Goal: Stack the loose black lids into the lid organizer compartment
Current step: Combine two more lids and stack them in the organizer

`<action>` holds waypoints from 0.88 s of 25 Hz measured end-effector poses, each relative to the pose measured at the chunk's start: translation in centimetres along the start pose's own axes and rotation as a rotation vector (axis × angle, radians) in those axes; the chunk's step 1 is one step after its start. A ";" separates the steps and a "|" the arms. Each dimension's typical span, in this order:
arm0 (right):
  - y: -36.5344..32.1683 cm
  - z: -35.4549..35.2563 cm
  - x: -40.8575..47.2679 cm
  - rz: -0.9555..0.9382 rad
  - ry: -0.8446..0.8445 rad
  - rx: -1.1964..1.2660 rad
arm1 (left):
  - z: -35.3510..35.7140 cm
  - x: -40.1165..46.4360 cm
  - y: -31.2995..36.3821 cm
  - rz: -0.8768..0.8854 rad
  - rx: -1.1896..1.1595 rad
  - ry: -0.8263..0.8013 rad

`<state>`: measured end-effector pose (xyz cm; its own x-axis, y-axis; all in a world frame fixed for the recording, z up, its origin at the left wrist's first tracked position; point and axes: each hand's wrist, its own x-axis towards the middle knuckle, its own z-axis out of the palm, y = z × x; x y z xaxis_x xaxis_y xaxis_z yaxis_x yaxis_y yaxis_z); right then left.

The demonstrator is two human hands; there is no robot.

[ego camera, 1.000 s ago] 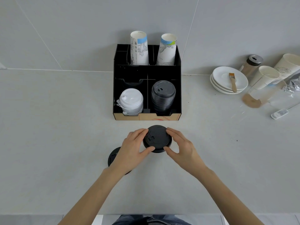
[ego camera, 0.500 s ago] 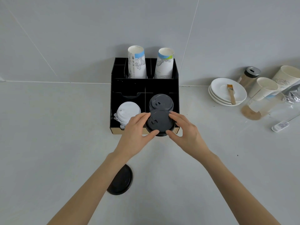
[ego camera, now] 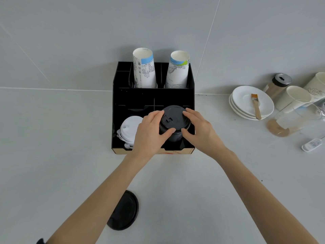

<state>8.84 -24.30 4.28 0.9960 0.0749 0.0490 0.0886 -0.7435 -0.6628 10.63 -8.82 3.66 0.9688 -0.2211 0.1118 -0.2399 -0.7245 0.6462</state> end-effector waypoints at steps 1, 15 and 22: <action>0.3 0.1 0.3 0.003 -0.007 -0.007 | 0.3 0.2 -0.1 -0.012 0.005 0.003; 1.5 1.3 1.7 0.033 -0.046 -0.036 | 2.0 1.5 -1.2 -0.081 0.029 -0.033; 0.8 1.2 1.2 0.048 -0.034 -0.036 | 1.2 1.0 -1.2 -0.047 0.004 -0.043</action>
<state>10.10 -24.00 2.88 0.9981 0.0608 -0.0075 0.0421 -0.7703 -0.6363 11.80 -8.97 2.11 0.9756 -0.2141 0.0489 -0.1943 -0.7376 0.6467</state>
